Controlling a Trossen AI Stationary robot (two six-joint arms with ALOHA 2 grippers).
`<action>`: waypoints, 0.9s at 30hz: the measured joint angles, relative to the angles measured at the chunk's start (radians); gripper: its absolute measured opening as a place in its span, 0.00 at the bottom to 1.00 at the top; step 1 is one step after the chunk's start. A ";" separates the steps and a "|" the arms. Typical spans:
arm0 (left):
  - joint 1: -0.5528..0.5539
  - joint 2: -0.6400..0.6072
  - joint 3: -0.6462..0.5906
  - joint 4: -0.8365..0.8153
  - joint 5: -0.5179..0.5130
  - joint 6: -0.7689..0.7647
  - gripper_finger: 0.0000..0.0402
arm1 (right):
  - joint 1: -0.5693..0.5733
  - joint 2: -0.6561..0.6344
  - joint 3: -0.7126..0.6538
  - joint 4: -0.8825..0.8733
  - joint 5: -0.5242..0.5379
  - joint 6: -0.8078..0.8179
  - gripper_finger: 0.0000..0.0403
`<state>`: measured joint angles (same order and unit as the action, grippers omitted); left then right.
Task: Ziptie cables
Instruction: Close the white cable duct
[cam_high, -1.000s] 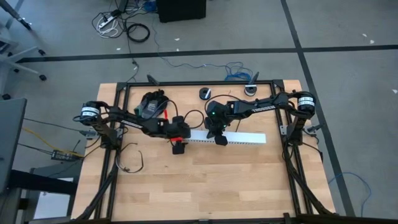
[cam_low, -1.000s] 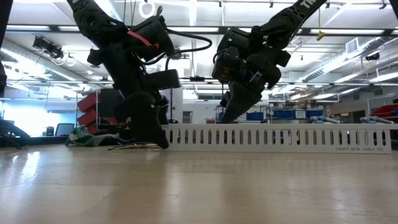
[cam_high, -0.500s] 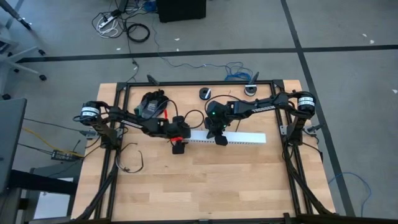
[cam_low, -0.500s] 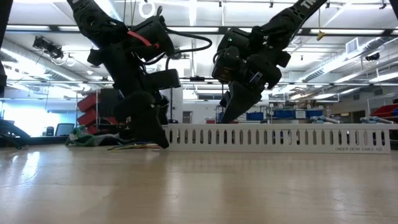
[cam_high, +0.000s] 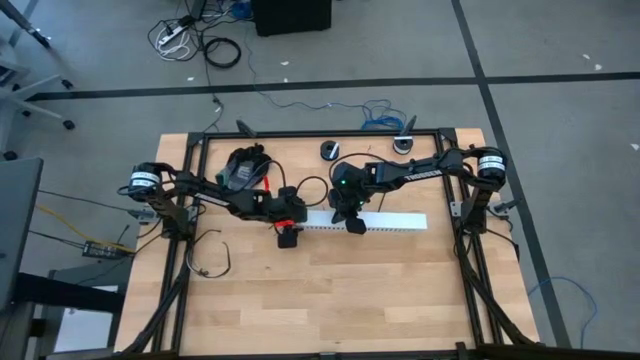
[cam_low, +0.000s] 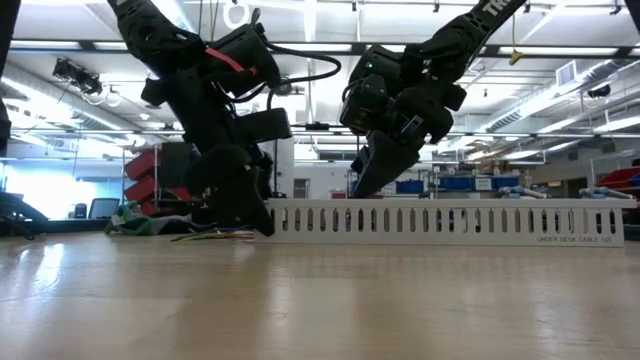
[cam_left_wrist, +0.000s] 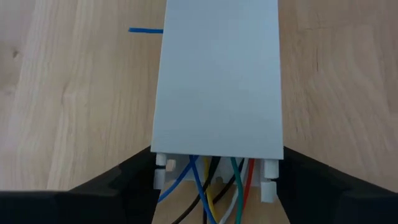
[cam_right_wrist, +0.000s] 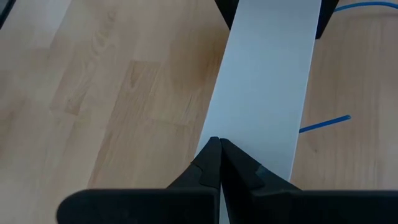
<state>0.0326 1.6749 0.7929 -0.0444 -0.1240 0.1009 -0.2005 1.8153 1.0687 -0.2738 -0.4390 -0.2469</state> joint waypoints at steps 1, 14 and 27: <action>0.000 0.000 0.000 0.001 0.002 0.000 0.66 | 0.000 0.000 0.000 0.002 -0.002 -0.001 0.00; 0.000 0.000 0.000 -0.001 0.001 -0.006 0.66 | 0.000 0.000 0.000 0.010 -0.006 -0.001 0.00; 0.000 0.000 0.000 -0.005 -0.002 -0.003 0.63 | -0.005 0.001 0.000 0.031 -0.021 -0.013 0.00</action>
<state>0.0322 1.6745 0.7929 -0.0490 -0.1261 0.0978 -0.2054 1.8160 1.0683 -0.2423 -0.4600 -0.2597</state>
